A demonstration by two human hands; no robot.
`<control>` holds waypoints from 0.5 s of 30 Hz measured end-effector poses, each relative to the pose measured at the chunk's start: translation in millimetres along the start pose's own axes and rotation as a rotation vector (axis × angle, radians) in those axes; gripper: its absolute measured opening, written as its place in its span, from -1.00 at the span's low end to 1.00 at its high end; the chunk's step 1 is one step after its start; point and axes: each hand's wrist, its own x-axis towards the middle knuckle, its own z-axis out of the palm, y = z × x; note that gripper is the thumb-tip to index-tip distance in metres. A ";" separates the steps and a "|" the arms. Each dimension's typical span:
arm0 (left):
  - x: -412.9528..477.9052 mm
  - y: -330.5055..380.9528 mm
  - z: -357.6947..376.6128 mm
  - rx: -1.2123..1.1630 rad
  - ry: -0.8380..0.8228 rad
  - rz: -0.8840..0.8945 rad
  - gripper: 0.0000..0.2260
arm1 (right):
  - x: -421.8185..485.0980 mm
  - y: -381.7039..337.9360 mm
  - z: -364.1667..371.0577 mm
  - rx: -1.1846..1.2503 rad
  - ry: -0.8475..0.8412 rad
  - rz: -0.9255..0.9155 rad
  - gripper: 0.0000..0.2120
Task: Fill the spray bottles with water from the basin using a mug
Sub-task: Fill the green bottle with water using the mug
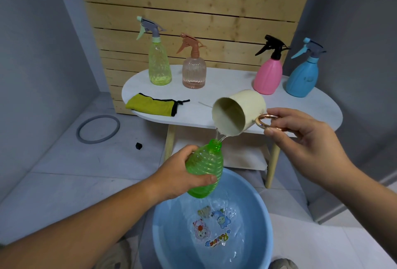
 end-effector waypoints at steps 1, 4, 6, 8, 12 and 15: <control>0.0 -0.1 0.0 0.000 -0.001 -0.001 -0.48 | 0.1 0.3 0.2 -0.008 -0.001 -0.008 -0.91; 0.2 -0.4 -0.4 -0.003 -0.003 -0.005 -0.48 | 0.3 1.3 0.1 -0.037 -0.009 -0.033 -0.92; 0.2 -0.7 -0.7 -0.004 -0.006 -0.005 -0.48 | 0.2 2.1 -0.4 -0.063 -0.012 -0.051 -0.91; 0.3 -1.0 -0.7 -0.007 -0.008 -0.007 -0.48 | -0.2 2.3 -0.4 -0.084 -0.014 -0.070 -0.91; 0.7 -2.0 -0.1 -0.022 -0.008 -0.011 -0.46 | -0.5 4.1 0.4 -0.118 -0.012 -0.106 -0.93; 1.0 -2.5 0.7 -0.021 0.000 -0.010 -0.42 | -0.6 7.6 0.4 -0.184 -0.013 -0.131 -0.86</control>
